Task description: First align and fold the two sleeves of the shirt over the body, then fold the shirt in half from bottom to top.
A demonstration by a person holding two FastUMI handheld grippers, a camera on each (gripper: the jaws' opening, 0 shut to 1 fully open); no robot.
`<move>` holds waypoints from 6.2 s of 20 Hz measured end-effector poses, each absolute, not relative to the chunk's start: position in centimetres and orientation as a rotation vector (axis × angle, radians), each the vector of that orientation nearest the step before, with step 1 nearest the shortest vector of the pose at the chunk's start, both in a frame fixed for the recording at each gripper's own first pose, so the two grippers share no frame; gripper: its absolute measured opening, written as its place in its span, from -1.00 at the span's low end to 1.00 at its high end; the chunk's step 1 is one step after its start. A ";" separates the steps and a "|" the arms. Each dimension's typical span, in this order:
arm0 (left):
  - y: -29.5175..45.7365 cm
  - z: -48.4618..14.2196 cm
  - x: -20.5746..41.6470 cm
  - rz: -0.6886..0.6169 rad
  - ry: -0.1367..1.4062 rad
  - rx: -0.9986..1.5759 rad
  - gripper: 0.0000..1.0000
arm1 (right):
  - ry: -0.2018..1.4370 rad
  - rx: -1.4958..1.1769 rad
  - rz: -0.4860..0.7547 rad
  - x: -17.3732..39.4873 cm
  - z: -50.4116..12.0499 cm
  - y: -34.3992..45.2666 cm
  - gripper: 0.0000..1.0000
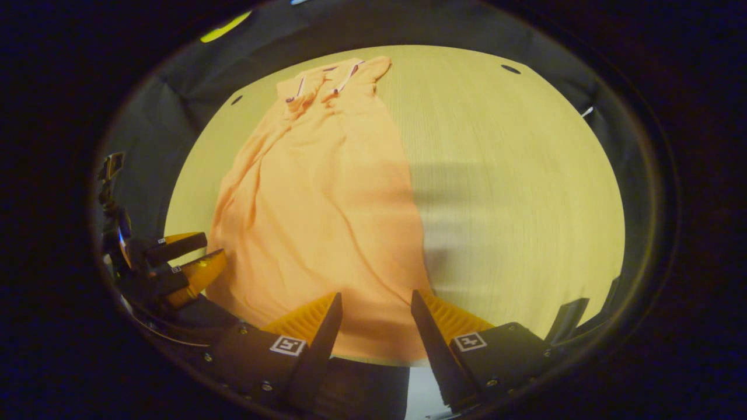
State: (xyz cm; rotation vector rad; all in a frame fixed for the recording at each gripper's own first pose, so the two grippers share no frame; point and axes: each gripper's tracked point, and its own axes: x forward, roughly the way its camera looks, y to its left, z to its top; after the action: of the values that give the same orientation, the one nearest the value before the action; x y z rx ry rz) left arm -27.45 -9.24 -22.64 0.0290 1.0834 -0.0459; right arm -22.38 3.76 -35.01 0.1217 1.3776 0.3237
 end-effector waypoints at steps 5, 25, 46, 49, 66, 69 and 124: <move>-9.1 -23.8 -27.9 -0.048 1.135 0.027 0.92 | 1.424 0.043 0.295 -22.8 -36.4 3.2 0.72; -10.6 -23.6 -25.4 -0.114 1.191 0.069 0.56 | 1.604 -0.122 0.248 -23.2 -37.4 3.0 0.75; -9.6 -21.4 -21.5 -0.048 1.169 -0.122 -0.86 | 1.522 -0.060 0.211 -19.5 -36.3 3.6 -0.99; -8.9 -20.5 -19.5 -0.043 1.145 -0.119 -0.87 | 1.485 -0.048 0.203 -17.1 -35.6 3.7 -1.00; -4.9 -16.1 -1.8 -0.009 0.986 -0.099 -0.87 | 1.224 0.050 0.153 3.3 -31.4 4.7 -1.00; -4.4 -16.3 2.0 -0.002 0.957 -0.096 -0.87 | 1.179 0.075 0.147 7.2 -30.9 5.2 -0.99; 2.1 -15.7 24.5 0.106 0.628 -0.171 0.49 | 0.788 0.122 0.104 18.6 -26.7 5.5 -0.17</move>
State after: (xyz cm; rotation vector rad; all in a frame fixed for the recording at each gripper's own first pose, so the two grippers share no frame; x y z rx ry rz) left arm 24.50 2.09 -15.69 -0.1708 0.6276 0.1062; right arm 18.58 5.52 -26.73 0.1221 0.7883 0.1039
